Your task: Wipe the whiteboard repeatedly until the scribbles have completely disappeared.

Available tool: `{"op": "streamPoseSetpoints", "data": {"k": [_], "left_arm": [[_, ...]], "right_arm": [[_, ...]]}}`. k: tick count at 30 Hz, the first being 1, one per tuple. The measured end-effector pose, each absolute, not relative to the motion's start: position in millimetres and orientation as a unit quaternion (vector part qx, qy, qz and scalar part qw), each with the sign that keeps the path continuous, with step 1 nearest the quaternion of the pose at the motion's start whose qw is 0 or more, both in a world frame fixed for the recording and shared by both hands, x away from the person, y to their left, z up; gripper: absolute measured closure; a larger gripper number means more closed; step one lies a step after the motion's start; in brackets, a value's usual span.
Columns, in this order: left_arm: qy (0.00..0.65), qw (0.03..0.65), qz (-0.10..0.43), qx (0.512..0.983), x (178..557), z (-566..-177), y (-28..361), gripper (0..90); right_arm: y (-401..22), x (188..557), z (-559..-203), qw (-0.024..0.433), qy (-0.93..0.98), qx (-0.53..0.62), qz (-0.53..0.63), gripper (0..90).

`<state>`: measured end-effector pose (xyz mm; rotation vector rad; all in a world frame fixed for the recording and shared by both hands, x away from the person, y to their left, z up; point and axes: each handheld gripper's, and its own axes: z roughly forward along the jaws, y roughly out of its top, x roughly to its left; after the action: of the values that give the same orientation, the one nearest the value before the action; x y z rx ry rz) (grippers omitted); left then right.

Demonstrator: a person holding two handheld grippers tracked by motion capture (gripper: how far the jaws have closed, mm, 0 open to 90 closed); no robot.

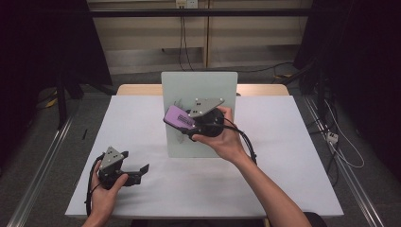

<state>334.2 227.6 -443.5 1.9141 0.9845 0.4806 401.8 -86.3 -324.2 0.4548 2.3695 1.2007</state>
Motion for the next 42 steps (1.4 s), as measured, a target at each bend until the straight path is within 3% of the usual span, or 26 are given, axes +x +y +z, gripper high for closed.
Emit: {"op": "streamPoseSetpoints", "data": {"k": [23, 42], "left_arm": [[0.396, 0.45, 0.196, 0.776, 334, -443, 229, 5.8], [0.397, 0.448, 0.196, 0.777, 334, -443, 229, 5.8]], "right_arm": [[-84, 420, -296, 0.259, 0.844, 0.185, 0.431, 41.6], [-78, 423, -297, 0.266, 0.848, 0.188, 0.417, 41.7]]}}
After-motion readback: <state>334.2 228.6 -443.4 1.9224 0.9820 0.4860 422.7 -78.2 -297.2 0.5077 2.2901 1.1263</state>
